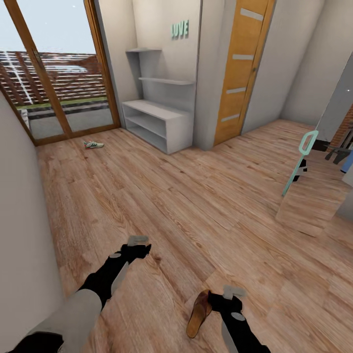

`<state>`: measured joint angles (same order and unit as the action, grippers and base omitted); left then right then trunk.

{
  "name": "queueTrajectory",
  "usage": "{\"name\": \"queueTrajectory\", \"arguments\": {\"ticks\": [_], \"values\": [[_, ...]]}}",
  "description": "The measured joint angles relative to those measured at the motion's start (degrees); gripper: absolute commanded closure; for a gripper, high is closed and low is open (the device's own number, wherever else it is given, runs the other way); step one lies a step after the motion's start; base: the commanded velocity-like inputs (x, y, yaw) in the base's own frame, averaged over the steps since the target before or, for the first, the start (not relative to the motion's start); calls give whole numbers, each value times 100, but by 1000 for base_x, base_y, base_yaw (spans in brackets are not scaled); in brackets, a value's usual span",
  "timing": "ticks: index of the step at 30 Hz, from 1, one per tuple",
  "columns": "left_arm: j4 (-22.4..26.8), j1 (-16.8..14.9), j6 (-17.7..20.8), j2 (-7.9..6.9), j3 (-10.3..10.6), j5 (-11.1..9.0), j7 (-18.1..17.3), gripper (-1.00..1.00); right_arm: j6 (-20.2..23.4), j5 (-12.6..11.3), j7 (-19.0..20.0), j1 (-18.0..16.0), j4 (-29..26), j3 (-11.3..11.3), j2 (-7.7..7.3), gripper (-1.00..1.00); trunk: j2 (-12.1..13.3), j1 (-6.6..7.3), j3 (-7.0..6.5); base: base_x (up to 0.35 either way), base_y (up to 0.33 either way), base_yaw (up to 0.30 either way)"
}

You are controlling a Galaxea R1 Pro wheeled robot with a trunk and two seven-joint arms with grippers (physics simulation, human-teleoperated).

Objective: Pick up the two gym shoes and the two sandals from the corridor floor and place them onto the hallstand (shoe rack) in the corridor, making sure they are on the rack and not on the floor. Arrange them so the two gym shoes are next to each other and the two sandals are next to each other.

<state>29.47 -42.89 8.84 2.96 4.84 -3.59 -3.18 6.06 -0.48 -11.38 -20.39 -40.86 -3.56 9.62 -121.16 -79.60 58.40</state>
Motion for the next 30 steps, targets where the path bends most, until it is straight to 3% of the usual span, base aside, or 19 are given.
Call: {"name": "queueTrajectory", "arguments": {"ticks": [5,9,13,19,21,23,30], "values": [[5,-434,309,57,18,0,-288,-100,360,-165,-112,-386,28,-4,34,-100,0,0,0,0,0,0],[5,-689,533,86,21,0,-524,-100,548,-546,-453,-658,22,-8,35,-100,0,0,0,0,0,0],[8,-886,857,141,23,-1,-681,-100,599,-910,-669,-748,25,-2,35,-100,0,0,0,0,0,0],[41,-980,1036,174,128,0,-819,-100,618,-1261,-753,-784,56,-5,34,-100,0,0,0,0,0,0],[57,-1039,1069,178,179,0,-903,-100,619,-1306,-761,-786,59,-5,34,-100,0,0,1,0,0,19],[78,-1281,1318,186,297,-3,-1142,-100,625,-1359,-770,-790,69,-1,34,-100,0,0,6,0,0,88],[114,-1635,1914,206,452,-2,-1672,-100,622,-1381,-768,-794,212,9,35,-100,0,0,47,0,0,148]]}}
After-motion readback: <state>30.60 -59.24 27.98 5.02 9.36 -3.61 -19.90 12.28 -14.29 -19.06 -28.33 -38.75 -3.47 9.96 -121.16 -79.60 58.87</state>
